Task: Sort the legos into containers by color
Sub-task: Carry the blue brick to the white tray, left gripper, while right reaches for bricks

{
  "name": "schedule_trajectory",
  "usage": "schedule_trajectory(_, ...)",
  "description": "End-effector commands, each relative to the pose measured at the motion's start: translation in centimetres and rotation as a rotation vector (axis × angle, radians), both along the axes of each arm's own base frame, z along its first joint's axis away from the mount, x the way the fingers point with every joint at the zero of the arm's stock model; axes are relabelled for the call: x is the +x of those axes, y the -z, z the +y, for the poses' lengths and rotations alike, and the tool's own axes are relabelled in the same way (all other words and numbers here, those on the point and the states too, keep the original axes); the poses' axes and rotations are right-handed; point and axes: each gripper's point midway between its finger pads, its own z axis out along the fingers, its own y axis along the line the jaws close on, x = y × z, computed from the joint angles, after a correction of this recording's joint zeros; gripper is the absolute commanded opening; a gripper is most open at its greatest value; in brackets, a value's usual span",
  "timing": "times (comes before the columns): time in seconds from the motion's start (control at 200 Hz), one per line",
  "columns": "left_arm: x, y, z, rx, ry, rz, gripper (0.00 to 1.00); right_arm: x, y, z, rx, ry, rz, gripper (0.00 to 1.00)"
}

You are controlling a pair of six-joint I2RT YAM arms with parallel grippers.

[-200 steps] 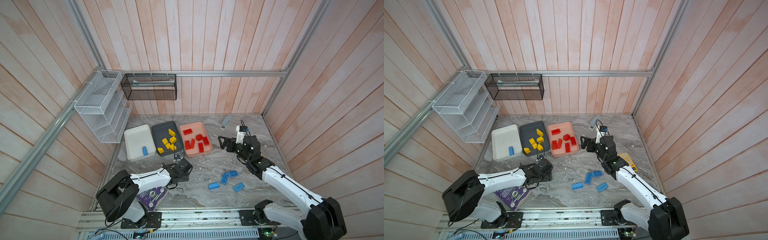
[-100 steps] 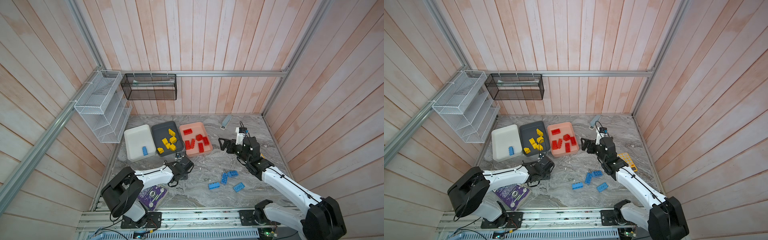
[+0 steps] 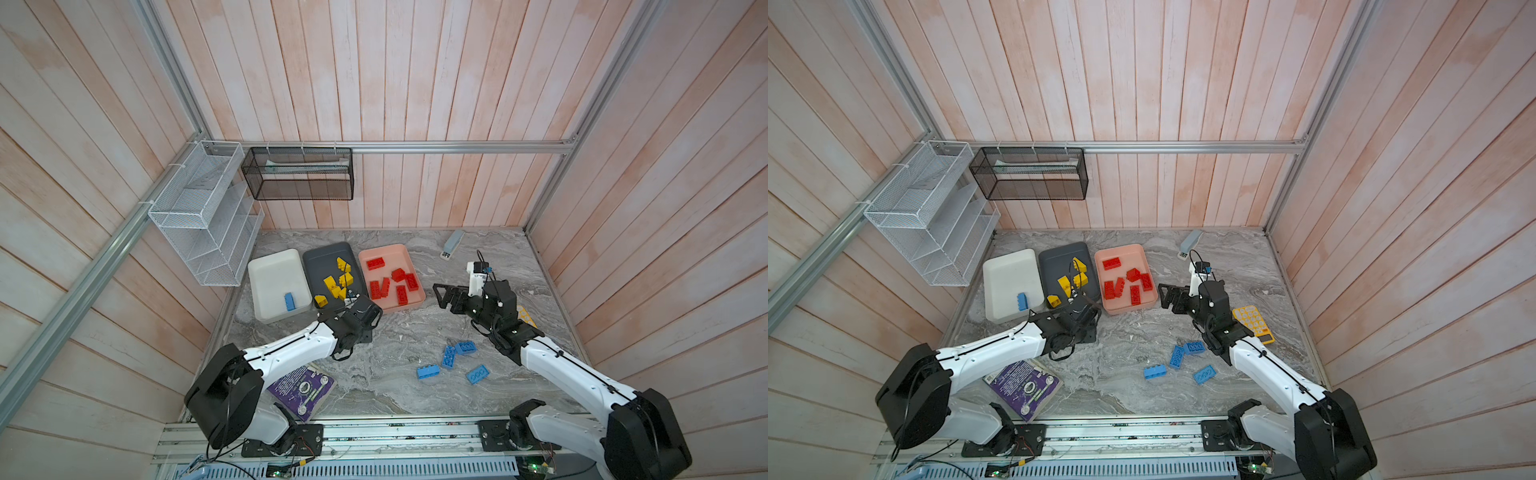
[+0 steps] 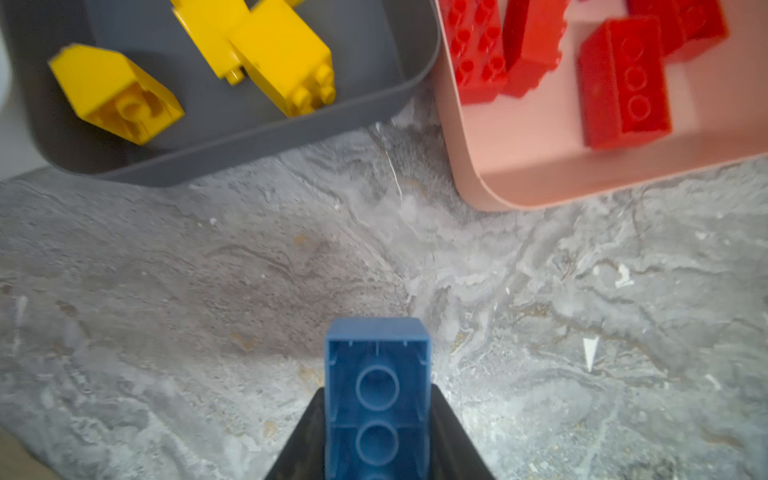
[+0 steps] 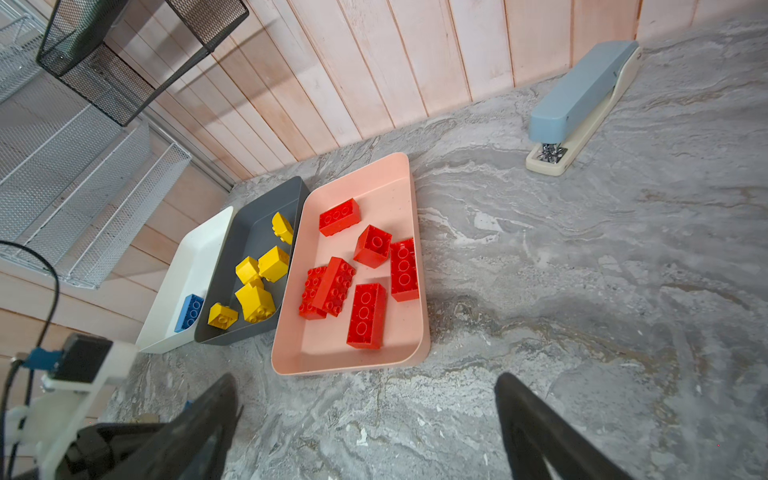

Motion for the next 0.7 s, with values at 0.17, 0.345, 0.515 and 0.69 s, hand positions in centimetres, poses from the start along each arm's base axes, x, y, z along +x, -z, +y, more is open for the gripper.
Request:
schedule_trajectory(0.17,4.5,-5.4,6.6,-0.006,-0.128,-0.090,0.37,-0.8,-0.5,1.0,0.062,-0.045,-0.019,0.95)
schedule_trajectory(0.345,7.9,-6.8,11.2,-0.029,-0.232,-0.113,0.38,-1.1,-0.1,2.2,0.065,-0.078,-0.010,0.95)
schedule_trajectory(0.515,10.8,-6.3,14.6,-0.053,-0.310,-0.103,0.38,-1.4,0.2,3.3,0.056,-0.105,-0.005,0.95)
schedule_trajectory(0.69,13.7,-5.2,17.4,-0.065,-0.367,-0.076,0.38,-1.5,0.8,4.1,0.037,-0.120,0.007,0.95)
